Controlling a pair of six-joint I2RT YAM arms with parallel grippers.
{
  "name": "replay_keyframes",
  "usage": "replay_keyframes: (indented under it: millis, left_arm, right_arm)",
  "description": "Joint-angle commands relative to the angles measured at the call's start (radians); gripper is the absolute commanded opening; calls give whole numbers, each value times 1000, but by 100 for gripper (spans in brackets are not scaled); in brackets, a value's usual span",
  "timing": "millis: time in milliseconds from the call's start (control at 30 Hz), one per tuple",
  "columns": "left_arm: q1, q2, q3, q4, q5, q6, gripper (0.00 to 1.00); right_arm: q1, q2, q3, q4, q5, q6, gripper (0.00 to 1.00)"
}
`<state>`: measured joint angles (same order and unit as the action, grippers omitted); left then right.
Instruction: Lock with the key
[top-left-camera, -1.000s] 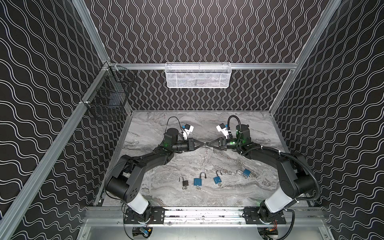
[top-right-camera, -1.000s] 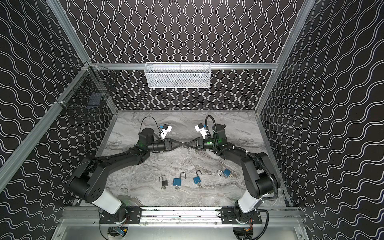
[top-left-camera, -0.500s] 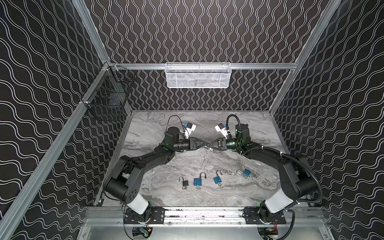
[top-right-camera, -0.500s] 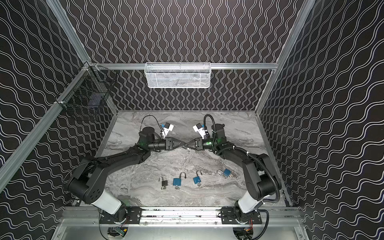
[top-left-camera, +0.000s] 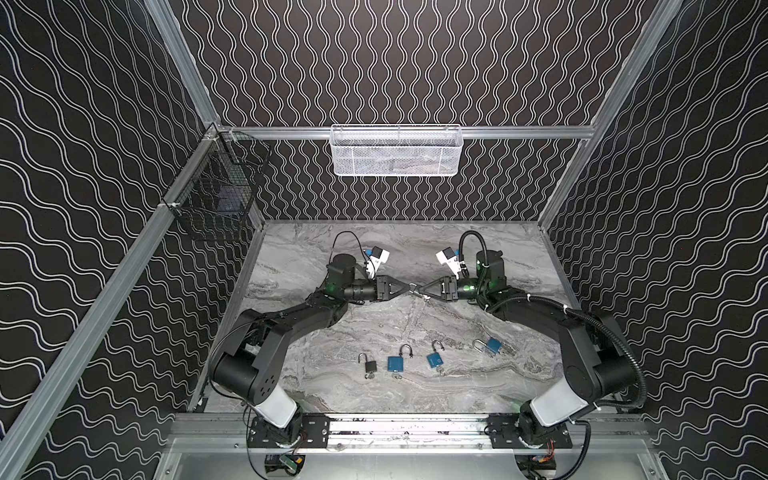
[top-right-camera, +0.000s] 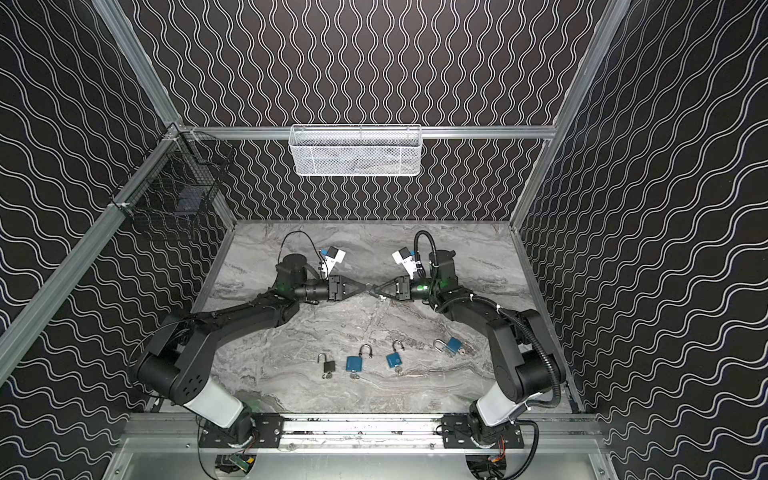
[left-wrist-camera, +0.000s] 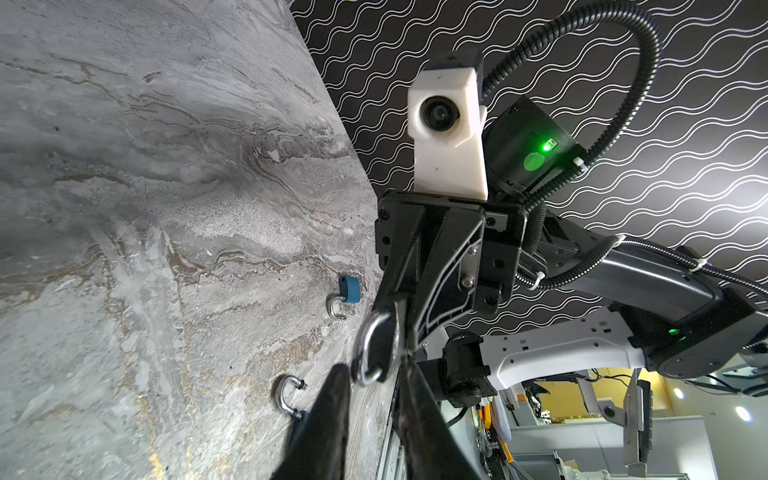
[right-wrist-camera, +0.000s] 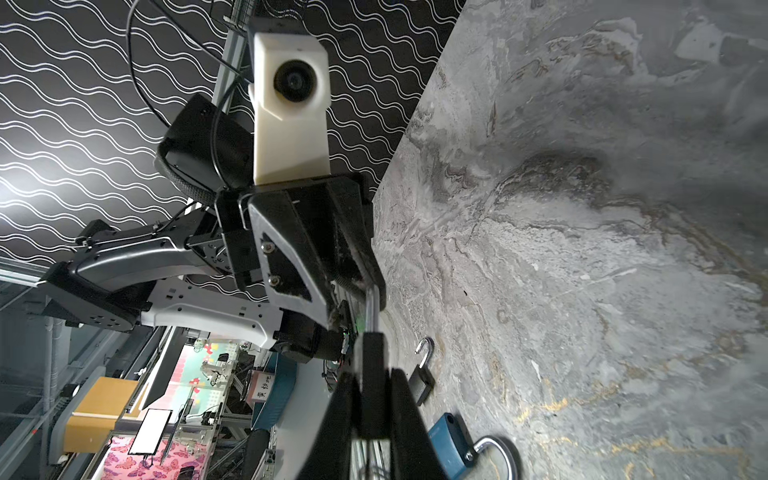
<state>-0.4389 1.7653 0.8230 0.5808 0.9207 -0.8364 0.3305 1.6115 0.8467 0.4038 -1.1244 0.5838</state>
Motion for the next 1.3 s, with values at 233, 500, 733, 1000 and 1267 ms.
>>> replay_keyframes:
  millis: [233, 500, 733, 1000, 1267]
  left_arm:
    - [1, 54, 0, 150, 31, -71, 26]
    - [-6, 61, 20, 115, 28, -51, 25]
    - [-14, 60, 30, 35, 22, -2, 15]
    - [-13, 66, 37, 11, 23, 9, 6]
    - [-14, 72, 67, -66, -16, 28, 0]
  right_arm:
    - [2, 8, 8, 59, -15, 11, 0]
    - [18, 22, 20, 58, -16, 8, 0]
    - [18, 27, 23, 70, -9, 18, 0]
    - [18, 31, 21, 82, -11, 24, 0]
    - [17, 10, 11, 56, 6, 10, 18]
